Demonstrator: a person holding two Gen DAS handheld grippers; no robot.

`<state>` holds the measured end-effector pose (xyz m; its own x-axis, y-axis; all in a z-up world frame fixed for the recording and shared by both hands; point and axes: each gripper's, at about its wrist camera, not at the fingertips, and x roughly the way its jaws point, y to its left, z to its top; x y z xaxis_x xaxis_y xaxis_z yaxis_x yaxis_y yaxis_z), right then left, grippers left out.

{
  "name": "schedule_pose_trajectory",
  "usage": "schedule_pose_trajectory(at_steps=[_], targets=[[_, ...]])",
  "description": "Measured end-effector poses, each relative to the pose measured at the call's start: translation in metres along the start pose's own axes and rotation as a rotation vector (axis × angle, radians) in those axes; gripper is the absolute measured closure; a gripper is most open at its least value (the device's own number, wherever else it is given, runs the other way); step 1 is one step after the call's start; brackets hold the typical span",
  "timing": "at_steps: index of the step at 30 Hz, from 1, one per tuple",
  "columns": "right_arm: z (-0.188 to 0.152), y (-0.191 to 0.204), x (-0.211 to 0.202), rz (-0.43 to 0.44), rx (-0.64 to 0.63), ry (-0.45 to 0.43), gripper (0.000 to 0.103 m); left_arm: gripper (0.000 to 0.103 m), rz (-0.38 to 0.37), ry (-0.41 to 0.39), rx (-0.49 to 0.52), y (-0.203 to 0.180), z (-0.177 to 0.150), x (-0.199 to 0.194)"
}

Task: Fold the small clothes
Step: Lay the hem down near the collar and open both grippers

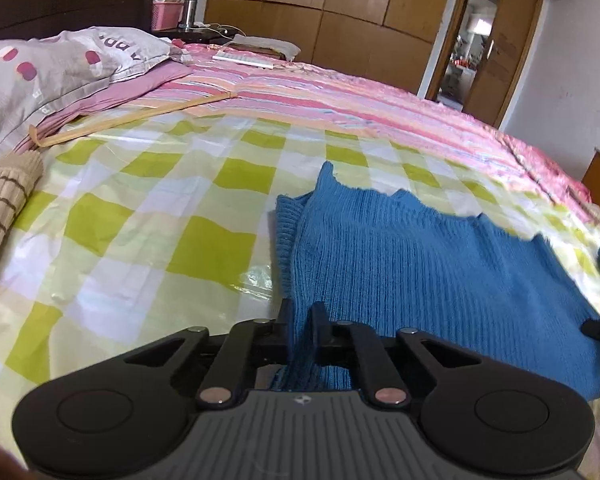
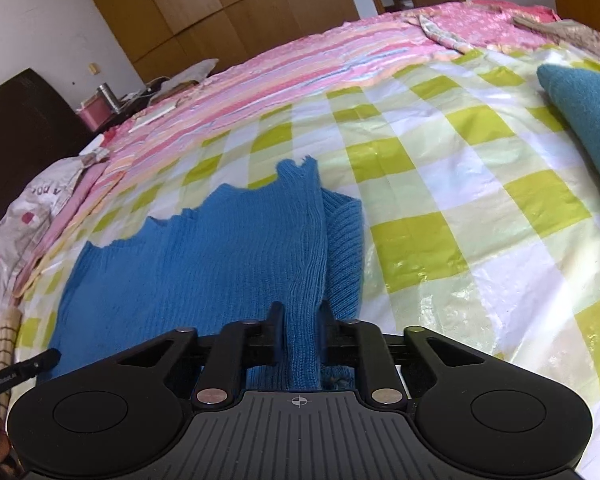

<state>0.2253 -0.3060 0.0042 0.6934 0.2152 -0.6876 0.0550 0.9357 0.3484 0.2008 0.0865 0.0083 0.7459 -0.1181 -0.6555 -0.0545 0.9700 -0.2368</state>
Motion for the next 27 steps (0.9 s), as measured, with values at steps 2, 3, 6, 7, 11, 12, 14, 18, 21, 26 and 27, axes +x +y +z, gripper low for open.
schedule_pose_trajectory(at_steps=[2,3,6,7,11,12,14,18,21,26,27], targets=[[-0.001,0.001,-0.011,0.027,0.010,-0.016,0.092,0.090,-0.019,-0.014,-0.032,0.003,0.000,-0.008],[-0.002,0.001,-0.017,0.041,0.013,-0.028,0.093,0.091,-0.028,-0.023,-0.047,0.005,-0.001,-0.013],[-0.007,0.003,-0.029,0.073,0.007,-0.051,0.093,0.090,-0.043,-0.026,-0.065,0.007,-0.006,-0.022],[-0.009,0.003,-0.026,0.062,-0.004,-0.048,0.093,0.090,-0.036,-0.016,-0.059,0.006,-0.009,-0.021],[-0.013,-0.006,-0.002,0.013,0.024,0.021,0.092,0.090,-0.009,0.030,-0.071,0.011,-0.018,-0.009],[-0.013,-0.007,-0.003,0.020,0.028,0.014,0.090,0.090,-0.003,0.025,-0.067,0.011,-0.017,-0.010],[-0.012,-0.005,-0.007,0.016,0.020,-0.004,0.089,0.090,0.005,0.021,-0.046,0.008,-0.016,-0.011],[-0.007,-0.001,-0.011,0.012,-0.009,-0.034,0.088,0.090,0.001,0.016,-0.045,0.006,-0.012,-0.012],[-0.002,0.002,-0.005,-0.003,-0.024,-0.042,0.087,0.088,0.022,0.002,-0.032,0.004,-0.011,-0.011],[-0.001,-0.001,0.015,-0.067,-0.030,-0.007,0.091,0.083,0.085,0.008,0.063,-0.004,-0.014,0.000],[0.000,-0.002,0.014,-0.071,-0.029,-0.009,0.091,0.082,0.095,0.006,0.075,-0.005,-0.014,0.001]])
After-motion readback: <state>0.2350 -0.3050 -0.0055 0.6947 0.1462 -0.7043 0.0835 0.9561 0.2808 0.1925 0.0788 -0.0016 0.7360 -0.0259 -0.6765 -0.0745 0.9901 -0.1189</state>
